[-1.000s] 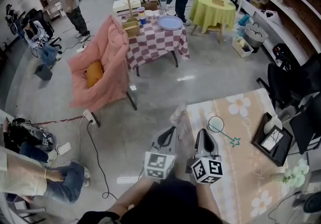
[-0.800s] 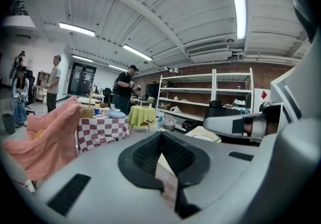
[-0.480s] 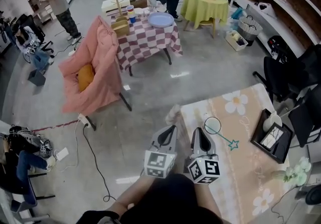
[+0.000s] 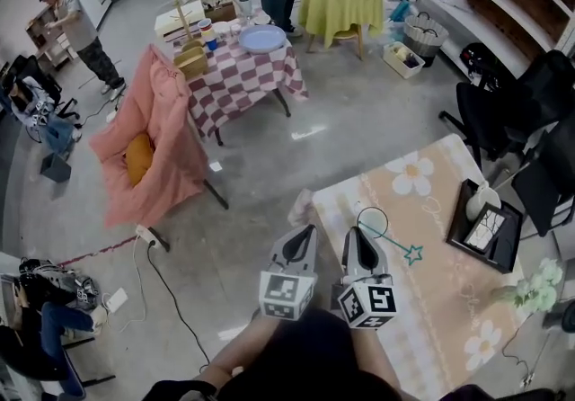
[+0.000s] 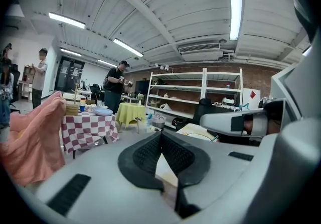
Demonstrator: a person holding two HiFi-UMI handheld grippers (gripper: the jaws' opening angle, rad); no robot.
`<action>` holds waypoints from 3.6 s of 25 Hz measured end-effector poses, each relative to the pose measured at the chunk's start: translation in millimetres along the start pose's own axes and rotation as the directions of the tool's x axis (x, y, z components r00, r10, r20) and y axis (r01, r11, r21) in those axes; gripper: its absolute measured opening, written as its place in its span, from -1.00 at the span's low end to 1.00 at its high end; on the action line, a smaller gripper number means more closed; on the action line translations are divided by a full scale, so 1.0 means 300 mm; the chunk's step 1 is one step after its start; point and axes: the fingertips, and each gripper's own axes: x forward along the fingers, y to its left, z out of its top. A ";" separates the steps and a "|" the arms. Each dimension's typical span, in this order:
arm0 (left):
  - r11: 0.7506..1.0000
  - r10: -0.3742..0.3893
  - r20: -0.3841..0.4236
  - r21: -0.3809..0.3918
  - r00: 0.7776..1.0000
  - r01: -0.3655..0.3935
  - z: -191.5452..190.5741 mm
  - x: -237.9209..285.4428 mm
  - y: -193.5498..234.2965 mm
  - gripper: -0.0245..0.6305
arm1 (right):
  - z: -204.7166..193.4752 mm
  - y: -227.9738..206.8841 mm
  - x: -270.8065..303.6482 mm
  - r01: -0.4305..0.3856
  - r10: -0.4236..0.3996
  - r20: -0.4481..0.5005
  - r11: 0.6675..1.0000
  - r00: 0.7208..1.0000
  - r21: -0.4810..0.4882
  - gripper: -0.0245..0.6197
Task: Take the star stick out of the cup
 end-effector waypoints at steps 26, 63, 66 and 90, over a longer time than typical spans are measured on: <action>0.902 -0.426 -0.073 0.051 0.902 0.429 0.126 0.192 -0.105 -0.90 | 0.136 -0.080 -0.038 0.388 -0.391 0.151 0.920 0.908 0.051 -0.91; 0.597 -0.782 -0.184 0.054 0.596 0.800 0.065 0.099 -0.388 -0.90 | 0.098 -0.080 -0.348 0.738 -0.754 0.227 0.653 0.616 0.169 -0.91; 0.585 -0.790 -0.189 0.052 0.583 0.809 0.055 0.095 -0.399 -0.90 | 0.088 -0.088 -0.369 0.751 -0.769 0.224 0.636 0.598 0.176 -0.91; 0.619 -0.767 -0.176 0.049 0.616 0.784 0.070 0.133 -0.425 -0.90 | 0.092 -0.165 -0.381 0.716 -0.752 0.202 0.659 0.627 0.230 -0.39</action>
